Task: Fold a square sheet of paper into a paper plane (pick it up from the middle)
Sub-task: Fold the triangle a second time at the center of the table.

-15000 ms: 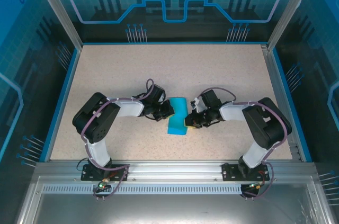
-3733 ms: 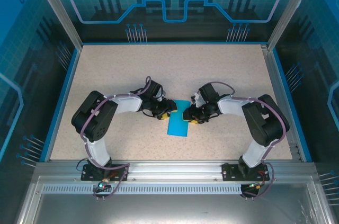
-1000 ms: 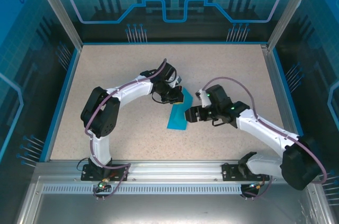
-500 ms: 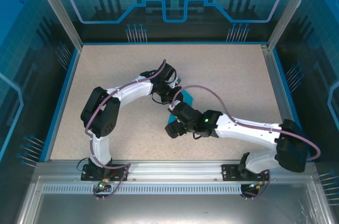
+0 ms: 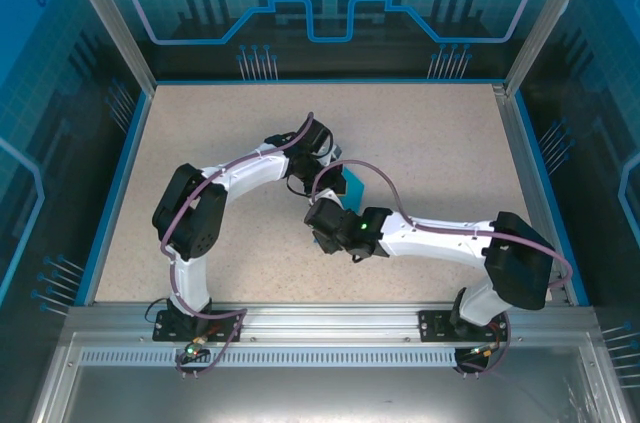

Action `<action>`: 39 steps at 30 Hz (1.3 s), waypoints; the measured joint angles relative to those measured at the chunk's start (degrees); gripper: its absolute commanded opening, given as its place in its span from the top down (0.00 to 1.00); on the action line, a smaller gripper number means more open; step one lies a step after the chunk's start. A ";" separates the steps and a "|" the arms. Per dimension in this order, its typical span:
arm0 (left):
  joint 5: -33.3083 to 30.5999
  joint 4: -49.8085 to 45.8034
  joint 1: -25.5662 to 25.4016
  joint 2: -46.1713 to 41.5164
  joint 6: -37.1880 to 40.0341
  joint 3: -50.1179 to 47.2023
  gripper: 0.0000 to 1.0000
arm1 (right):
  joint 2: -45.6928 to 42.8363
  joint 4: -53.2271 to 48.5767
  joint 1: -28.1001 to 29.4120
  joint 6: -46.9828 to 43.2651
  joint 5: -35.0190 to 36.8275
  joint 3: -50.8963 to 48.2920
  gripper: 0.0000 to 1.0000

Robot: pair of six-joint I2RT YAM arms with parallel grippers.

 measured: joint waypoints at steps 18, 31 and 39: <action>0.00 -0.04 0.00 0.00 0.00 0.00 0.86 | -0.20 -1.09 0.04 -0.13 -0.59 0.20 0.94; -12.28 0.04 0.00 -9.66 -5.64 -10.34 0.41 | -9.20 9.38 -11.74 -1.84 -20.22 -10.10 0.95; -13.44 5.79 -1.01 -18.03 -10.62 -21.88 0.71 | -8.15 16.48 -24.39 -2.93 -40.74 -14.53 0.94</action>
